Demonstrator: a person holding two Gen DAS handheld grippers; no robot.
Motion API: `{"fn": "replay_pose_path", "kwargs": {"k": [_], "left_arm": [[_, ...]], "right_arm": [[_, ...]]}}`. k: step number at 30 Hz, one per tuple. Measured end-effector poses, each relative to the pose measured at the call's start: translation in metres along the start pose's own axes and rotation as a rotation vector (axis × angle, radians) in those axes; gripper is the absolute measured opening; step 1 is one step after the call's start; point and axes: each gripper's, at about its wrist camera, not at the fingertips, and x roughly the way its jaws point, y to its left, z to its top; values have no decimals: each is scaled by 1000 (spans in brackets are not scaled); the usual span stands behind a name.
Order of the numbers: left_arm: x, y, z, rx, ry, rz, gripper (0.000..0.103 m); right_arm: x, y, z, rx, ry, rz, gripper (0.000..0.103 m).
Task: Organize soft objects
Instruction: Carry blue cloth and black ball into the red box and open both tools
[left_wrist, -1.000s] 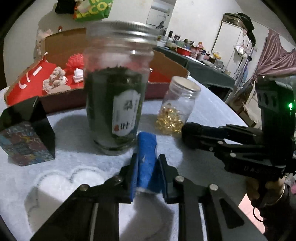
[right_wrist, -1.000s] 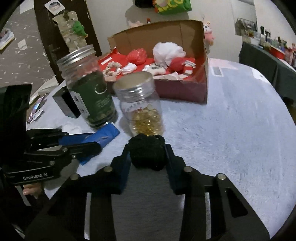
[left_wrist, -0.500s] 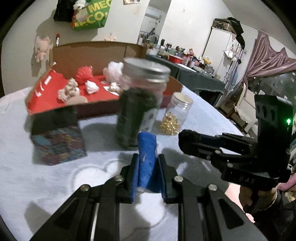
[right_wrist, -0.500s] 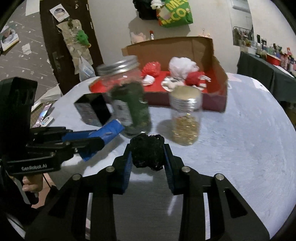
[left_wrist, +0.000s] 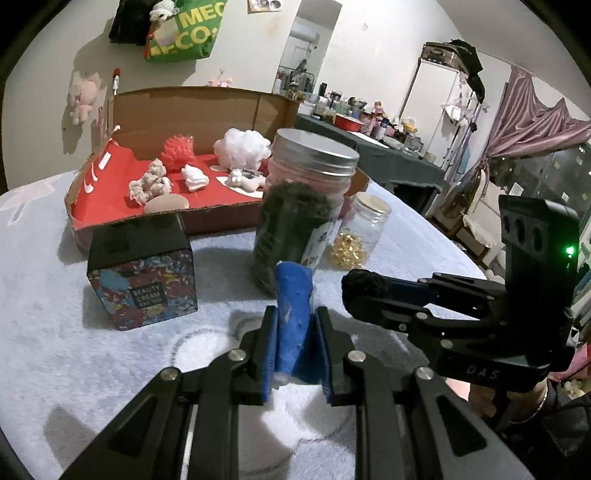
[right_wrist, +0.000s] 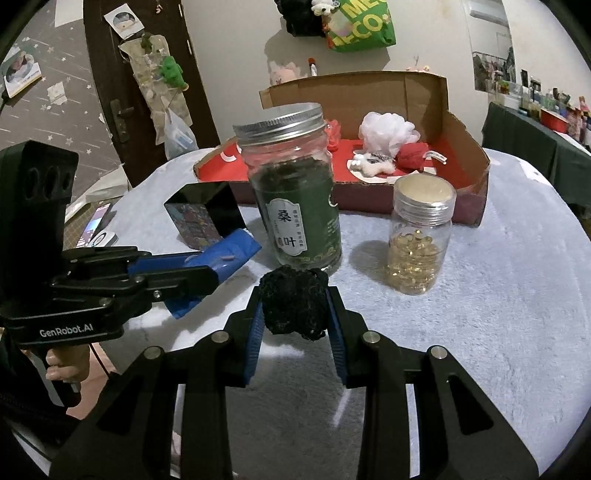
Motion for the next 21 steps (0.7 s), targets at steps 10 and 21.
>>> {"fn": "replay_pose_path", "kwargs": {"k": [10, 21], "left_arm": [[-2, 9, -6, -22, 5, -8, 21], [-35, 65, -23, -117, 1, 109, 21]], "right_arm": [[1, -12, -4, 15, 19, -11, 31], [-10, -61, -14, 81, 39, -98, 31]]}}
